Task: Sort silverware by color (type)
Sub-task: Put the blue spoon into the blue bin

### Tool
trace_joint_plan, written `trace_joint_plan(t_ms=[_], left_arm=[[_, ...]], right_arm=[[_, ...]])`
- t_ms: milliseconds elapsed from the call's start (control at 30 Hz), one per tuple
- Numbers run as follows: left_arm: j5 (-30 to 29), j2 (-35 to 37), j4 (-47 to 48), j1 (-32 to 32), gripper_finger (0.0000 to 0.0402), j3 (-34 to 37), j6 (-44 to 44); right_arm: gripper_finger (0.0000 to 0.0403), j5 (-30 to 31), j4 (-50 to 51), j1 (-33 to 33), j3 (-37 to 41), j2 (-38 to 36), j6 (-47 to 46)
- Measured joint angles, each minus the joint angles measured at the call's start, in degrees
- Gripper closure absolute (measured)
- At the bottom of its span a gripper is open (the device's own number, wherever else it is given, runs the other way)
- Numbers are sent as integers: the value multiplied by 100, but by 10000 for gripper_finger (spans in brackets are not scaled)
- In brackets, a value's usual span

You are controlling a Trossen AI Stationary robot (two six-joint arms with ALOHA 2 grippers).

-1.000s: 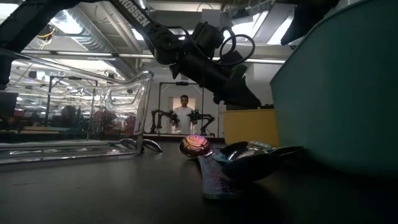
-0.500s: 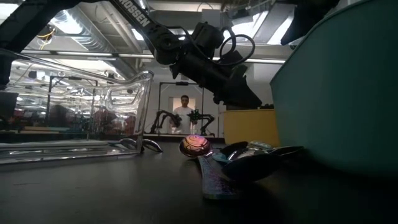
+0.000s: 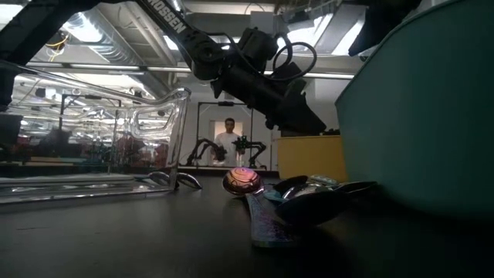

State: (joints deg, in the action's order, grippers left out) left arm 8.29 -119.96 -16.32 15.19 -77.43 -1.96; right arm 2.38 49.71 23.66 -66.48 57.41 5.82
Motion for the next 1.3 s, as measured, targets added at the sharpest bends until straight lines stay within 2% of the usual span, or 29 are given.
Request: trace_joint_plan(t_ms=[433, 600, 833, 1033, 1300], left_arm=[[340, 2, -107, -1, 241, -64, 86], [366, 9, 158, 1, 247, -371, 142], [883, 11, 805, 1, 250, -977, 140], [1093, 11, 1914, -1, 250, -1684, 61], [940, 11, 4738, -149, 250, -3075, -751]], right_arm=[[324, -1, 31, 0, 2, 2, 0], [324, -1, 88, 0, 2, 2, 0], [324, -1, 301, -2, 2, 4, 0], [324, -1, 304, 0, 2, 4, 2], [324, -1, 319, -2, 2, 4, 2]])
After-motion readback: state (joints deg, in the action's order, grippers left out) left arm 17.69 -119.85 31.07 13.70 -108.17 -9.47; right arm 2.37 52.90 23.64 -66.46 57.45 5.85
